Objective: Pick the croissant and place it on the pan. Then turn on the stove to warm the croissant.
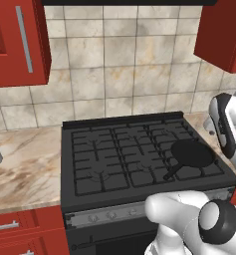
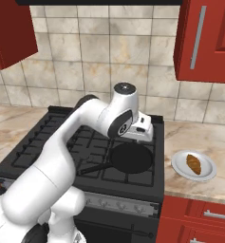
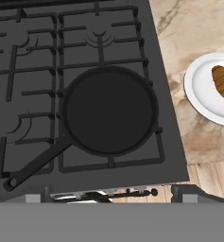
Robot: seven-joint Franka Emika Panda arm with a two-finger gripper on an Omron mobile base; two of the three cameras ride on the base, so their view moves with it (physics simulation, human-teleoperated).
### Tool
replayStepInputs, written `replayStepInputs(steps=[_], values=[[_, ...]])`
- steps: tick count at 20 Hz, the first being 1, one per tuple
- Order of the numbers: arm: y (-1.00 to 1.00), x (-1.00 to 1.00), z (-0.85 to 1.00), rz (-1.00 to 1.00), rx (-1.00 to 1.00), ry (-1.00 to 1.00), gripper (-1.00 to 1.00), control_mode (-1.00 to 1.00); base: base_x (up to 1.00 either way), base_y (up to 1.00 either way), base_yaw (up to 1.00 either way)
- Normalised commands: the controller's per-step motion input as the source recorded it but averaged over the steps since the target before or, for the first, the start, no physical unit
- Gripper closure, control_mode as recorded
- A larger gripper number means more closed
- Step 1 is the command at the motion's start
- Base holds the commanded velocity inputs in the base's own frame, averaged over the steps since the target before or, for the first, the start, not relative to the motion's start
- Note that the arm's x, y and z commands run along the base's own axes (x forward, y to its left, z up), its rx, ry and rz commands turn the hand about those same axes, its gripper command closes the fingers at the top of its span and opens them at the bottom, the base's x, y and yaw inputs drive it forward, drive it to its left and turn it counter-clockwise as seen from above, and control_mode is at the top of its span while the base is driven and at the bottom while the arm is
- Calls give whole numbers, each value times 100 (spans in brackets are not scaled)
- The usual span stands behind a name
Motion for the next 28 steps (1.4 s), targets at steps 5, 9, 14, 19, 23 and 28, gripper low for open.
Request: replayStepInputs(steps=[5, 9, 14, 19, 23, 28], values=[[-35, 0, 0, -4, 0, 0, -100, -100, 0, 0, 0], [-39, 0, 0, -3, 1, 0, -100, -100, 0, 0, 0], [-47, 0, -1, -1, 0, 0, -100, -100, 0, 0, 0], [-43, 0, -9, 0, 0, 0, -100, -100, 0, 0, 0], [-36, 0, -14, 0, 0, 0, -100, -100, 0, 0, 0], [-19, 0, -15, 0, 0, 0, -100, -100, 0, 0, 0]])
